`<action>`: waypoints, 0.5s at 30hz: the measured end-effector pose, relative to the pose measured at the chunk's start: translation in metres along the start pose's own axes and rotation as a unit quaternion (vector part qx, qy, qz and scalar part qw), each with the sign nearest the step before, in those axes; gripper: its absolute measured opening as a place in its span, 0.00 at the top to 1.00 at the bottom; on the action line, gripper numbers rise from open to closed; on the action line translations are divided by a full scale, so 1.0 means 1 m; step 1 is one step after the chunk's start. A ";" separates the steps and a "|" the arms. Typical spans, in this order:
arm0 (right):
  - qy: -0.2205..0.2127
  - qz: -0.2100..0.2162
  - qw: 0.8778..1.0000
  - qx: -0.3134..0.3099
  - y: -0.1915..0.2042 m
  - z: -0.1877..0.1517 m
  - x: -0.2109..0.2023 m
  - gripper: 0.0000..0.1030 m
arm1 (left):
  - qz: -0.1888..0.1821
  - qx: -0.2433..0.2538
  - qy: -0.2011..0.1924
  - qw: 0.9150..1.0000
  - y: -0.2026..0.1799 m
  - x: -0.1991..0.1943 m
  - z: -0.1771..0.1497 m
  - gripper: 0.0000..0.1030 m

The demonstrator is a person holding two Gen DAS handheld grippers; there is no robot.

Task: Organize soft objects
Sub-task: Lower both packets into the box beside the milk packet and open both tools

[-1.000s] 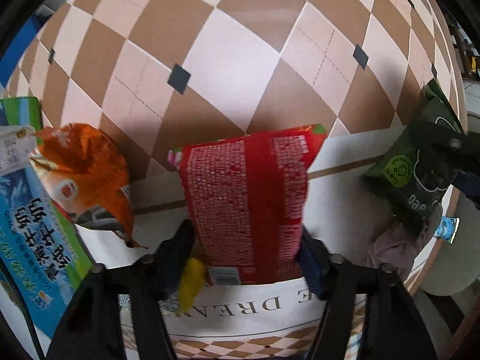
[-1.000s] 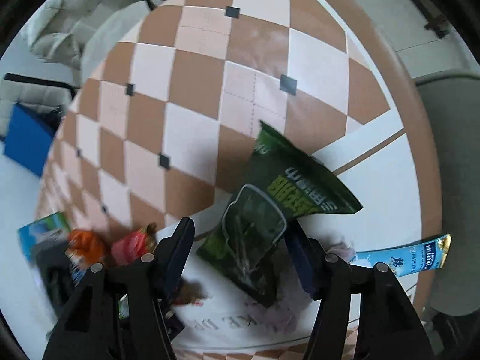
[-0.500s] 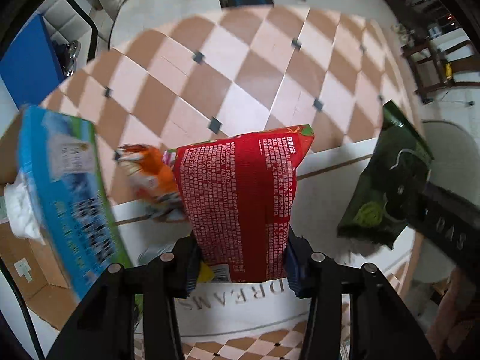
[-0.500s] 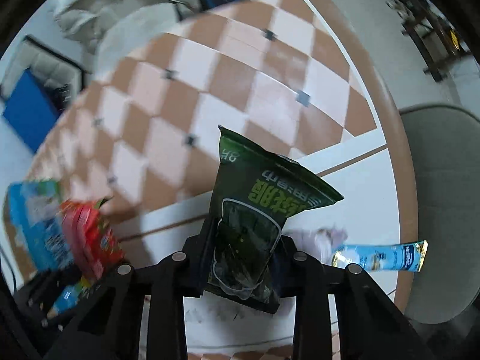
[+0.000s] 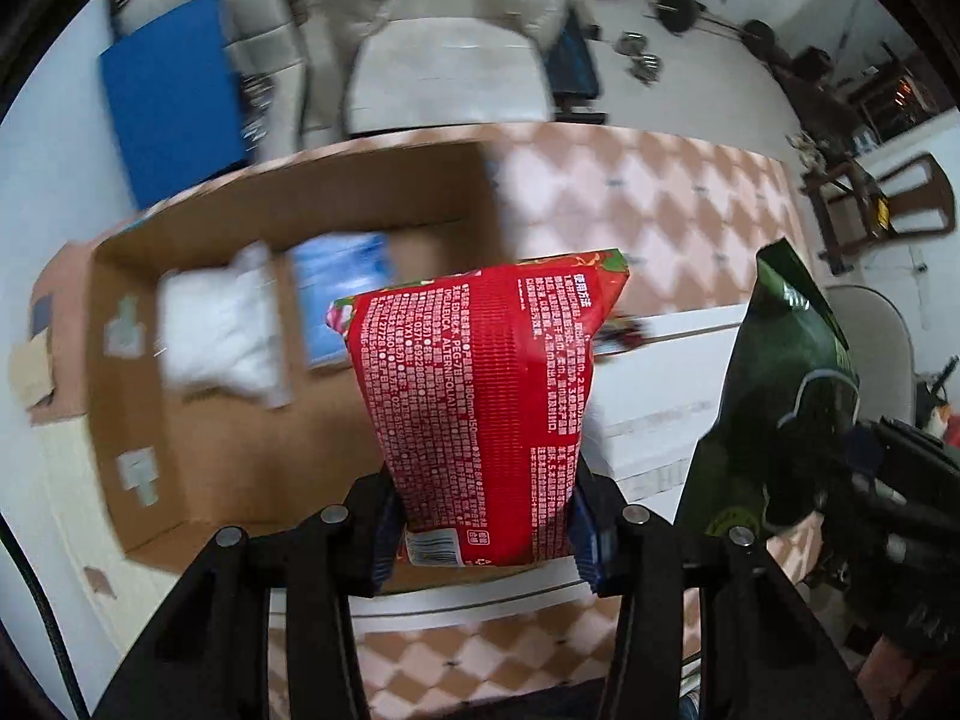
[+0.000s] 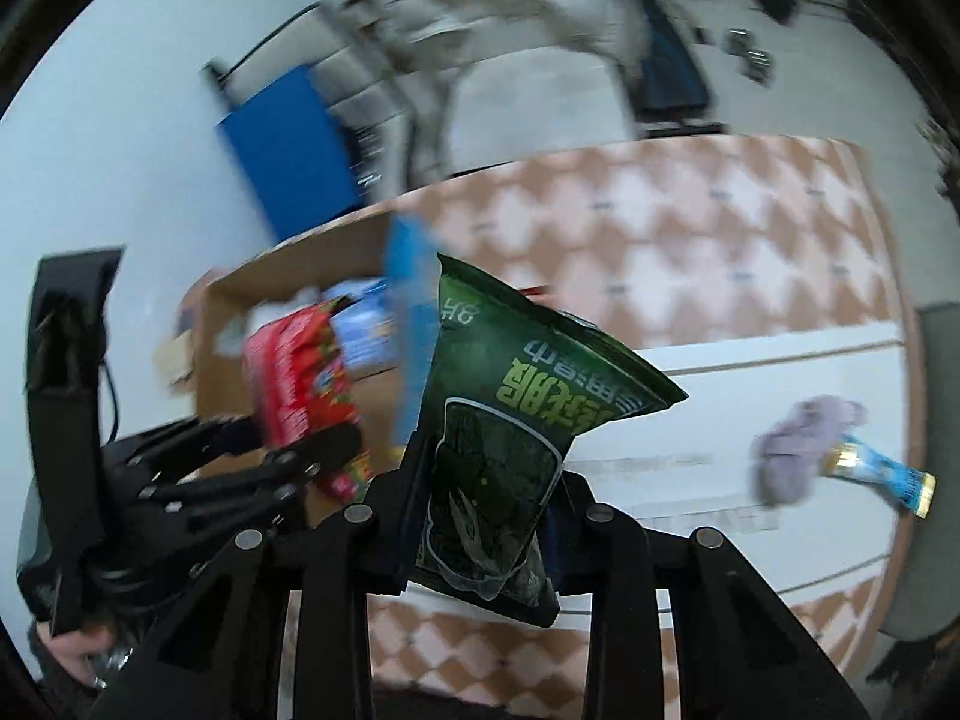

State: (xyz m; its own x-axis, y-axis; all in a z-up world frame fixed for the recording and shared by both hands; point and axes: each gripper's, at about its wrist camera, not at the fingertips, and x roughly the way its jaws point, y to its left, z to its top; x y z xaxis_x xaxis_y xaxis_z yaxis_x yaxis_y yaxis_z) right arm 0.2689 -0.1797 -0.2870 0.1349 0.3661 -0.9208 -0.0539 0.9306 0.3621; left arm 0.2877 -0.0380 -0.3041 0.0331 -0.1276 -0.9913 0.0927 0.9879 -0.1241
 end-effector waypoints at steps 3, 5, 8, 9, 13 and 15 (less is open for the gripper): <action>0.021 0.004 0.999 -0.029 0.046 -0.003 0.032 0.67 | 0.017 -0.022 0.011 1.000 0.046 0.006 -0.003 0.58; 0.038 0.004 0.998 -0.044 0.071 -0.003 0.059 0.67 | 0.026 -0.034 0.022 0.999 0.073 0.013 -0.009 0.58; 0.062 -0.005 0.996 -0.063 0.098 -0.004 0.098 0.67 | 0.034 -0.049 0.045 0.997 0.105 0.034 -0.013 0.58; 0.073 -0.007 0.995 -0.068 0.104 -0.004 0.109 0.67 | 0.035 -0.053 0.053 0.997 0.114 0.042 -0.013 0.58; 0.102 -0.023 0.991 -0.083 0.119 -0.004 0.150 0.67 | 0.032 -0.058 0.078 0.995 0.135 0.065 -0.014 0.58; 0.112 -0.029 0.989 -0.089 0.122 -0.002 0.161 0.67 | 0.027 -0.060 0.088 0.994 0.142 0.078 -0.012 0.58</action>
State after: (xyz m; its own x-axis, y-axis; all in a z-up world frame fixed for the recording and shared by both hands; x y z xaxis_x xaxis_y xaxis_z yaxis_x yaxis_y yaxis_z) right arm 0.2817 -0.0070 -0.3917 -0.0779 0.2841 -0.9556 -0.2276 0.9282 0.2945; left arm 0.2918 0.0933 -0.3993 -0.1411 -0.0668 -0.9877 -0.0251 0.9976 -0.0639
